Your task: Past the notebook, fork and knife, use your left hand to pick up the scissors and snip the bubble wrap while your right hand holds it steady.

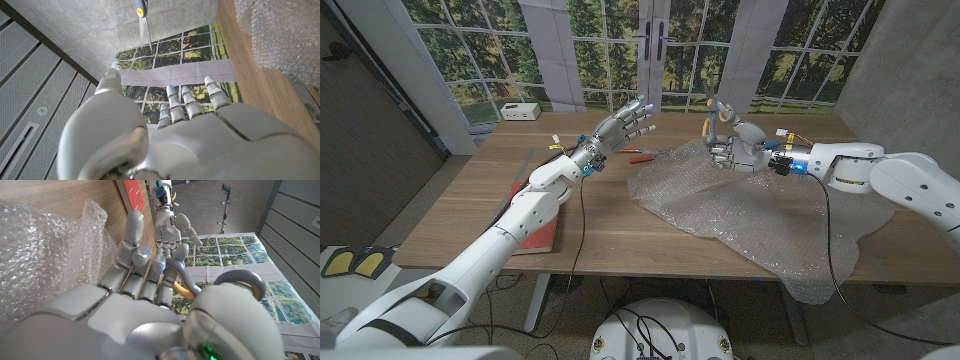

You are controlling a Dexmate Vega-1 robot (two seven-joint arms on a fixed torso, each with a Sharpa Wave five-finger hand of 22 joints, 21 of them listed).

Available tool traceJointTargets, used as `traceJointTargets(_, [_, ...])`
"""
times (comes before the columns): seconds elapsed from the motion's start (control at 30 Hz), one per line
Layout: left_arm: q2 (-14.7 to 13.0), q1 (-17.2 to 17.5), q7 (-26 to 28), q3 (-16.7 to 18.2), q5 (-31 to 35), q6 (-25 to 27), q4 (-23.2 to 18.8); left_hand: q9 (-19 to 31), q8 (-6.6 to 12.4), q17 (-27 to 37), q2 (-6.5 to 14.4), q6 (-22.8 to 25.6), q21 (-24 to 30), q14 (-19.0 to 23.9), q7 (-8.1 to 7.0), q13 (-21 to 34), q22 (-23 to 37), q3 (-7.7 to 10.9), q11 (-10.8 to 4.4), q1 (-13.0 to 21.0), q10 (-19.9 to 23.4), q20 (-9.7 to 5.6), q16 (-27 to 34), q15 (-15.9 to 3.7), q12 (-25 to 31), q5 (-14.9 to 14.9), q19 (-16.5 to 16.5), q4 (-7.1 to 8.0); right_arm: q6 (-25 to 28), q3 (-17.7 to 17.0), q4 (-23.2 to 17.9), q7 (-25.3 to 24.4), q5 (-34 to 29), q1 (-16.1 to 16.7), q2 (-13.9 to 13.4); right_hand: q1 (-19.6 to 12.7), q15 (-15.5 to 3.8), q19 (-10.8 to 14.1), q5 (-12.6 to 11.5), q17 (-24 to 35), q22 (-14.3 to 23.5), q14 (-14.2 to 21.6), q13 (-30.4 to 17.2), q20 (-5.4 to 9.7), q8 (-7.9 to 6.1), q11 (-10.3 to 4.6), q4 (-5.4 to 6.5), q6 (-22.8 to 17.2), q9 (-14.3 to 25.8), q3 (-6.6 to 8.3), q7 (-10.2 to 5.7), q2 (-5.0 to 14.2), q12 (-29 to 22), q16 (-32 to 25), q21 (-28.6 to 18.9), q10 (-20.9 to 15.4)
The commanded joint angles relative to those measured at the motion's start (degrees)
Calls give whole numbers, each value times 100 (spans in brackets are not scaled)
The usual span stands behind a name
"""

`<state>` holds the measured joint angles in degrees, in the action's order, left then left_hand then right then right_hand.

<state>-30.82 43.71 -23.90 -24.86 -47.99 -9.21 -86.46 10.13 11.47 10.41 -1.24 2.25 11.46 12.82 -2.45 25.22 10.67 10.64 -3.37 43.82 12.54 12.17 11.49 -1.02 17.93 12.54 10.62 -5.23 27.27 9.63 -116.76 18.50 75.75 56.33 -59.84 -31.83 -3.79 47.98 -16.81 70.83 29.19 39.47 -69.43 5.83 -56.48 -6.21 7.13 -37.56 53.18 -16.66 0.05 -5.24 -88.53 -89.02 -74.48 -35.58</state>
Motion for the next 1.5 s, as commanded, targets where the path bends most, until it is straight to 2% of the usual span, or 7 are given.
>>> traceJointTargets(0.03, [-440,-99,187,-47,607,38,-186,15,43,8,43,128,22,93,-6,2,-1,27,-26,6,129,7,48,7,-12,-35,-40,-51,-79,-174,-161,-118,103,278,-48,-62,-811,-36,-60,10,-22,-45,31,1,2,34,-27,-49,-7,-44,70,77,38,-32,-23,-9])
traceJointTargets(0.13, [-542,-174,44,-96,786,-85,-189,19,35,12,61,169,20,81,-44,-20,-1,35,34,-12,-73,7,31,35,-118,-48,-51,-62,-115,-237,-221,-154,123,377,-63,-122,-812,-48,-85,7,-29,-49,120,-2,14,35,-36,-52,-29,-52,69,99,110,-32,-46,-40])
traceJointTargets(0.43, [-579,-236,-273,-157,752,-172,-98,26,63,13,96,311,14,103,-98,-32,-1,57,-2,-8,113,8,28,5,-68,-59,-74,-86,-235,-425,-385,-284,142,646,-82,-248,-811,-69,-128,4,-85,-69,203,2,13,30,-52,-65,-36,-68,71,152,211,-23,-73,-83])
traceJointTargets(0.77, [-790,61,-271,11,617,-273,-409,31,113,10,99,527,15,109,-110,-50,-1,65,-70,-6,253,8,20,2,-41,-71,-78,-117,-231,-584,-538,-412,242,854,-102,-345,-813,-69,-152,0,-141,-72,181,5,25,42,-57,-67,-58,-72,60,212,235,-17,-99,-94])
traceJointTargets(1.07, [-850,229,-439,122,341,-291,-361,48,226,7,196,1006,15,149,-100,-52,-4,157,-155,120,424,4,20,-70,-8,-59,-89,-209,-162,-645,-633,-543,366,973,-90,-445,-814,-92,-167,-2,-191,-52,262,4,27,49,-51,-63,-58,-105,39,257,342,-9,-158,-130])
traceJointTargets(1.3, [-563,95,-1203,136,-265,-269,252,57,210,7,294,1054,4,137,-148,-52,-6,246,-220,250,467,-7,11,-113,-8,-33,-121,-272,-114,-595,-621,-556,385,931,-73,-490,-814,-121,-173,-2,-198,-44,284,10,26,35,-39,-64,-56,-121,31,290,392,-5,-210,-141])
traceJointTargets(1.5, [-571,-121,-1526,58,48,-538,626,62,206,3,303,1111,-3,125,-216,-51,-8,272,-276,302,526,-23,1,-130,1,-30,-147,-307,-89,-548,-600,-569,389,878,-61,-524,-813,-113,-177,-2,-264,-43,228,16,16,52,-36,-52,-33,-127,38,308,377,-2,-208,-142])
